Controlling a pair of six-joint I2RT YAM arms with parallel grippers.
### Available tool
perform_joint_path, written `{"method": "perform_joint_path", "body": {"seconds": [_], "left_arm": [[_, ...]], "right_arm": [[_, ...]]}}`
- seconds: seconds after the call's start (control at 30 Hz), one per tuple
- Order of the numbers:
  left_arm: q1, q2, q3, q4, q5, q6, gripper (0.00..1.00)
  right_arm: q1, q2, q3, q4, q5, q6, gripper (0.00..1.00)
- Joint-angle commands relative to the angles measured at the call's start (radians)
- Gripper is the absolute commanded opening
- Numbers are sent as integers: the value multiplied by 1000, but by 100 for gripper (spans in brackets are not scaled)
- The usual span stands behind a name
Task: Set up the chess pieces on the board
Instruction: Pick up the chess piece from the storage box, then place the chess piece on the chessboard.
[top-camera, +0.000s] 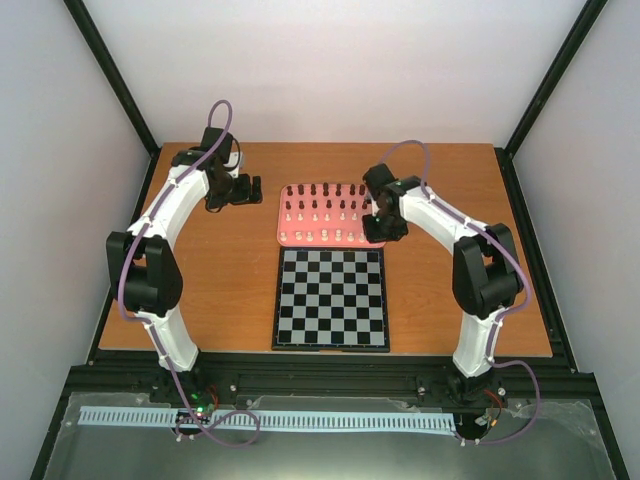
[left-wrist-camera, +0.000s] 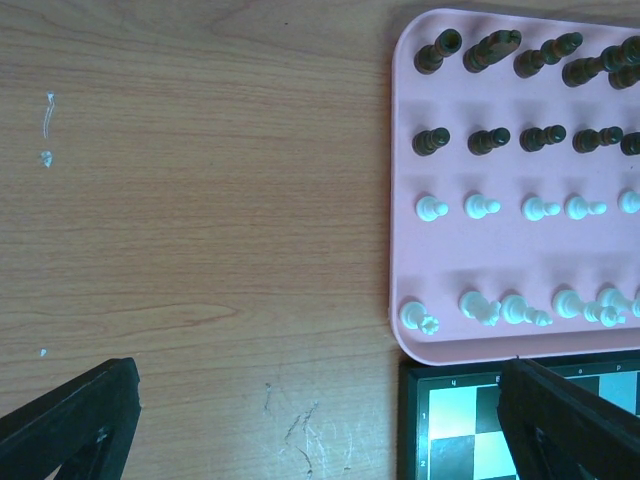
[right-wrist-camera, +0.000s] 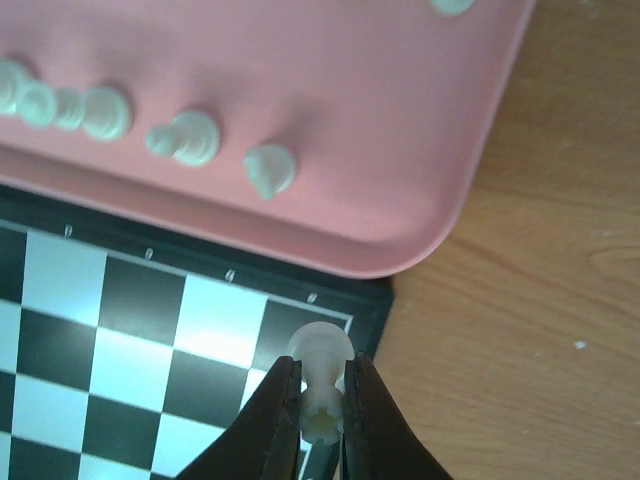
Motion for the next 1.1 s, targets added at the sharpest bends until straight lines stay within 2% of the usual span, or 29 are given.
{"method": "perform_joint_path", "body": {"seconds": [0.0, 0.27, 0.73, 1.07], "left_arm": [[0, 9, 23, -16, 17, -8, 100], [1, 7, 26, -18, 13, -8, 100], [1, 15, 23, -16, 12, -8, 100], [1, 17, 17, -18, 10, -4, 100]], "right_arm": [[41, -7, -63, 17, -16, 11, 3], [67, 19, -112, 56, 6, 7, 3], [65, 76, -87, 40, 38, 11, 4], [66, 66, -82, 38, -3, -11, 33]]}}
